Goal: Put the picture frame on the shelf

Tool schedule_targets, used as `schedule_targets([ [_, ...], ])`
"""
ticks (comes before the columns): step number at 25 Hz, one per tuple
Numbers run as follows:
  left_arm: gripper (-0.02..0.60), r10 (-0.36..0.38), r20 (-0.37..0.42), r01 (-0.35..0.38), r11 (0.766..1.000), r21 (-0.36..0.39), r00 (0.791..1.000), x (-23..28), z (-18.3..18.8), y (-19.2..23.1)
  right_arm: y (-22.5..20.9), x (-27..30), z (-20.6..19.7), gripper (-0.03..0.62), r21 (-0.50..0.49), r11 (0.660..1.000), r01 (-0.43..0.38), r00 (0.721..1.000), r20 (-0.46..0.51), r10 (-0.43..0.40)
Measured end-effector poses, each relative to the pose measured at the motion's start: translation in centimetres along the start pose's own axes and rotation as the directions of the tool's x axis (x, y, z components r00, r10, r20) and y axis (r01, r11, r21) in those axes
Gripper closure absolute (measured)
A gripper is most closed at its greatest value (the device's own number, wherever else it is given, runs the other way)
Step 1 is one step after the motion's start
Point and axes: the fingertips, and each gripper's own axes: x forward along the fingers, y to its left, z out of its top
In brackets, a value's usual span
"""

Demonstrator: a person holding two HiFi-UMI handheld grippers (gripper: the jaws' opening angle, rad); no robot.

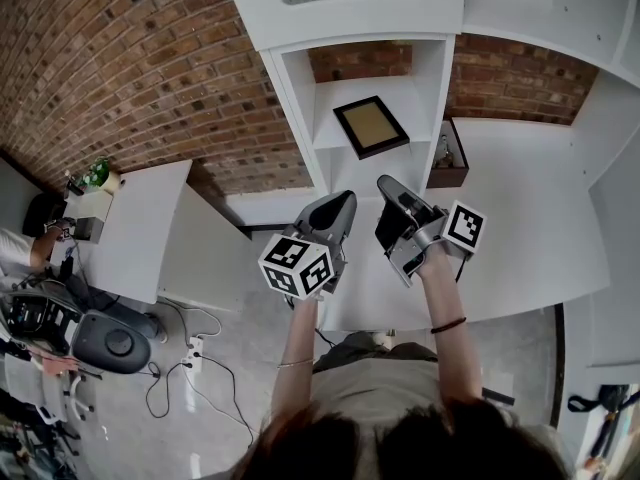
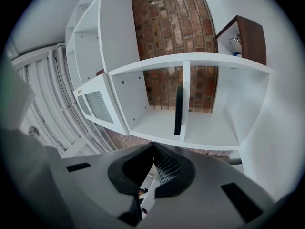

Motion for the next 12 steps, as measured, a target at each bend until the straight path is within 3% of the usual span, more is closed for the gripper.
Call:
schedule_targets([
  [12, 0.571, -0.009, -0.010, 0.009, 1.000, 0.013, 1.000, 0.76, 0.01, -0.21, 0.14, -0.06, 0.66, 0.585, -0.025, 1.000, 0.001, 1.000, -0.012, -0.002],
])
